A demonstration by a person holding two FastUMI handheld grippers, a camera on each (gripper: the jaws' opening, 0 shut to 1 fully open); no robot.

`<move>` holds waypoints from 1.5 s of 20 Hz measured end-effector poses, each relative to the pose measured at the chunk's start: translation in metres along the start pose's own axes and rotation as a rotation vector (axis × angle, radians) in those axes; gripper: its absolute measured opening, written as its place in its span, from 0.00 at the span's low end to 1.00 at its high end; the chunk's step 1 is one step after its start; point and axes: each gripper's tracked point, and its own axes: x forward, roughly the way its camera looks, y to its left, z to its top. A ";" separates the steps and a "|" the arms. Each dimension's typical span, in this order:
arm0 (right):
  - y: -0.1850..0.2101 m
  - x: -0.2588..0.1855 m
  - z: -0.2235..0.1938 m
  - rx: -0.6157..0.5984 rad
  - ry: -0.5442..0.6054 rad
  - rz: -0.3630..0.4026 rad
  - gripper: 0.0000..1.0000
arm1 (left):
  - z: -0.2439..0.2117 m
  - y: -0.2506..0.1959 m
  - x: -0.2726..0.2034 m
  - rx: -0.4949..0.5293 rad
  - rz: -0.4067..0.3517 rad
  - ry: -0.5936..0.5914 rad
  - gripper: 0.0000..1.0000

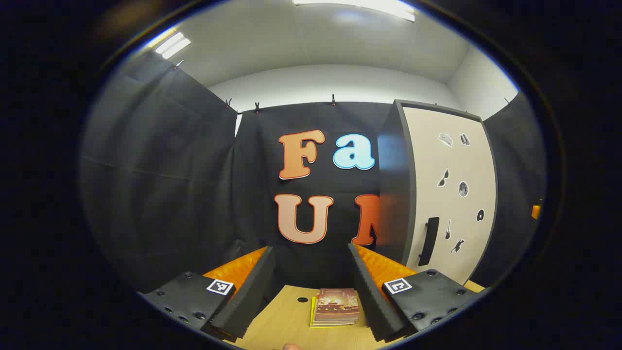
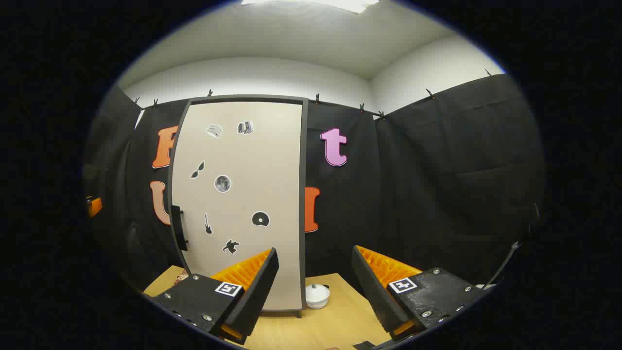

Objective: Open the cabinet door with the right hand, grasp the bottle in the cabinet with the left hand and place it on the coaster, then close the cabinet door with the right hand.

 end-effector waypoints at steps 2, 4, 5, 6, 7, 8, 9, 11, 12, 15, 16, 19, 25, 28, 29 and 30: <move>0.007 0.002 0.001 -0.001 -0.001 0.011 0.94 | 0.001 0.007 -0.004 0.015 0.021 -0.001 0.93; 0.014 0.003 0.002 -0.008 -0.001 0.023 0.94 | 0.000 0.008 -0.006 0.010 0.025 -0.002 0.93; 0.018 0.003 0.001 -0.012 0.001 0.032 0.94 | 0.000 0.007 -0.007 0.004 0.023 -0.002 0.93; 0.022 0.004 0.001 -0.016 0.003 0.041 0.94 | -0.001 0.006 -0.007 -0.002 0.024 0.000 0.97; 0.025 0.005 0.000 -0.019 0.006 0.049 0.94 | -0.001 0.006 -0.009 -0.008 0.024 0.001 0.93; 0.029 0.005 0.000 -0.020 0.010 0.058 0.94 | -0.002 0.006 -0.010 -0.012 0.026 0.002 0.94; 0.033 0.006 -0.001 -0.019 0.011 0.066 0.94 | -0.001 0.007 -0.011 -0.015 0.029 0.000 0.94; 0.041 0.011 -0.004 -0.014 0.016 0.079 0.94 | -0.003 0.008 -0.010 -0.013 0.040 -0.001 0.94; 0.048 0.015 -0.006 -0.009 0.021 0.091 0.94 | -0.004 0.007 -0.010 -0.011 0.045 0.000 0.96; 0.076 0.024 -0.012 0.005 0.034 0.146 0.94 | -0.010 0.010 -0.012 -0.002 0.059 0.011 0.96; 0.086 0.028 -0.014 0.007 0.038 0.162 0.94 | -0.012 0.011 -0.012 -0.004 0.063 0.012 0.96; 0.115 0.037 -0.021 0.012 0.050 0.210 0.94 | -0.020 0.010 -0.014 -0.013 0.060 0.019 0.94; 0.188 0.057 -0.031 0.015 0.063 0.320 0.94 | -0.029 0.011 -0.019 0.016 0.078 0.035 0.93; 0.230 0.069 -0.033 0.054 0.068 0.366 0.94 | -0.037 0.009 -0.025 0.014 0.076 0.055 0.97; 0.243 0.073 -0.033 0.064 0.066 0.376 0.94 | -0.040 0.011 -0.027 0.015 0.077 0.059 0.97; 0.254 0.079 -0.033 0.070 0.065 0.379 0.94 | -0.040 0.012 -0.029 0.014 0.080 0.062 0.97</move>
